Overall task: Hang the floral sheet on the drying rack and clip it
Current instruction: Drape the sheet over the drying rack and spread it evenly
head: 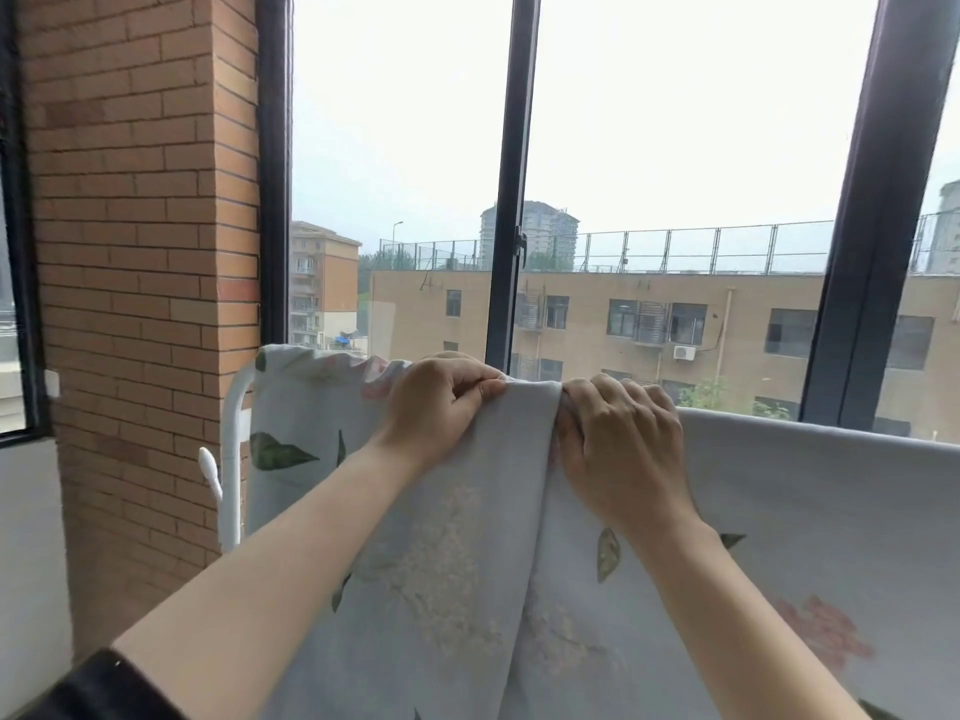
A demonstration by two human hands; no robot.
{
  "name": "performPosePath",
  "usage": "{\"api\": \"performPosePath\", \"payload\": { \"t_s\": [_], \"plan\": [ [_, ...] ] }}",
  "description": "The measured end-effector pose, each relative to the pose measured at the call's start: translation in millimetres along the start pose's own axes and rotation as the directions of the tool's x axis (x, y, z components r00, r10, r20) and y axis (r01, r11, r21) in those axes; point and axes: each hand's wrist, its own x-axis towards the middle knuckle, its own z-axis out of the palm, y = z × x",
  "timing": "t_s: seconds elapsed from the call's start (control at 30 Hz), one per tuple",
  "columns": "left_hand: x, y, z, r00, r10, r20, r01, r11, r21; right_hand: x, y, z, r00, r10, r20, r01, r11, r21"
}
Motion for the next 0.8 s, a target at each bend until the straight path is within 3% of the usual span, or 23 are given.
{"api": "performPosePath", "payload": {
  "t_s": [0.4, 0.63, 0.8],
  "plan": [
    [1.1, -4.0, -1.2, 0.982, 0.052, -0.182, -0.041, 0.997, 0.064, -3.3, 2.1, -1.6, 1.000, 0.004, 0.015, -0.004, 1.000, -0.027],
    [-6.9, -34.3, -29.8, 0.982, 0.133, -0.131, -0.112, 0.981, 0.155, -2.8, -5.0, -0.6, 0.999, 0.004, 0.047, -0.002, 0.999, -0.053],
    [-1.7, -60.9, -49.1, 0.991, 0.066, -0.119, -0.039, 0.975, 0.218, -1.2, -8.2, 0.9, 0.998, 0.026, 0.060, -0.022, 0.998, -0.061]
  ]
}}
